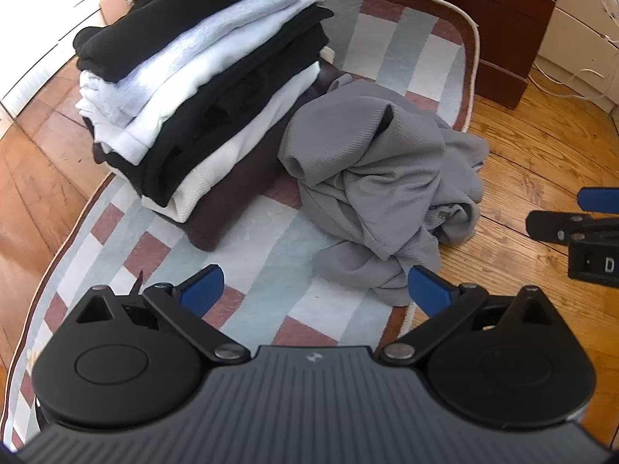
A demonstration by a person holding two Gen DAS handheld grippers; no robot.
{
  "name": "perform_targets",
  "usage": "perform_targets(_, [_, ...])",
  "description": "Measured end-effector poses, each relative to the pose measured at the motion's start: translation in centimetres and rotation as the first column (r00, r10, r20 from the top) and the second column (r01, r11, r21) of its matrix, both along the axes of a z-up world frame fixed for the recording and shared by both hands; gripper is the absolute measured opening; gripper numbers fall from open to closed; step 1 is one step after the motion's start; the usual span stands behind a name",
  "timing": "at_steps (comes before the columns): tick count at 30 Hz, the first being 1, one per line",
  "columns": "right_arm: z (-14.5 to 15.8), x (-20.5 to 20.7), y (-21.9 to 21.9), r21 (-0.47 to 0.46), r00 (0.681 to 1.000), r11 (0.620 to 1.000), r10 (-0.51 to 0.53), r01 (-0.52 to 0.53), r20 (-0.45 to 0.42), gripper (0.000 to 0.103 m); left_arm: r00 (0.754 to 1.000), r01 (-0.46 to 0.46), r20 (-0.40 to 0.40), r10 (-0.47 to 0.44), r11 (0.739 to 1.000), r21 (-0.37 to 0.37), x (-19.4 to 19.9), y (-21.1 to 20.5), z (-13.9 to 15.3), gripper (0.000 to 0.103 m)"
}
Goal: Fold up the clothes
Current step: 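Move both tools toward the crumpled grey shirt beside the folded stack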
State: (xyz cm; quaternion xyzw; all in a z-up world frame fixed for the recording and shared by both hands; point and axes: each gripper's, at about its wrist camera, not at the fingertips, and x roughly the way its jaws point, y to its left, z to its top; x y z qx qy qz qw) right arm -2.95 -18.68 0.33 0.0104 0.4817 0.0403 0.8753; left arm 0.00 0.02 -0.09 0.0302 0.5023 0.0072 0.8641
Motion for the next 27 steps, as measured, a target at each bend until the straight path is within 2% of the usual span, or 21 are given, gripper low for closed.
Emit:
perform_targets(6, [0.3,0.3,-1.1,0.011,1.000,1.000,-0.005,0.005,-0.005,0.068,1.000,-0.009,-0.006,0.009,1.000,0.018,0.0,-1.3,-1.0,0.103])
perform_targets(11, [0.0,0.6,-0.7,0.024,0.999,1.000,-0.009,0.009,-0.031,0.069,0.999,0.017,-0.031,-0.019,0.998,-0.066,0.2,-0.3,-1.3,0.103])
perform_targets(22, [0.1,0.7,0.5,0.009,0.999,1.000,0.013,-0.013,-0.030,0.069,1.000,-0.004,-0.022,0.002,0.997,-0.077,-0.2,0.9,-1.0,0.103])
perform_targets(25, [-0.1,0.7,0.5,0.014,0.999,1.000,0.013,-0.012,-0.041,0.069,1.000,0.011,-0.017,-0.012,0.999,-0.052,-0.6,0.8,-0.8,0.103])
perform_targets(27, [-0.2,0.8,0.5,0.056,0.998,0.998,0.024,-0.021,-0.053,0.069,1.000,0.021,0.001,-0.021,1.000,-0.019,-1.1,0.8,-0.4,0.103])
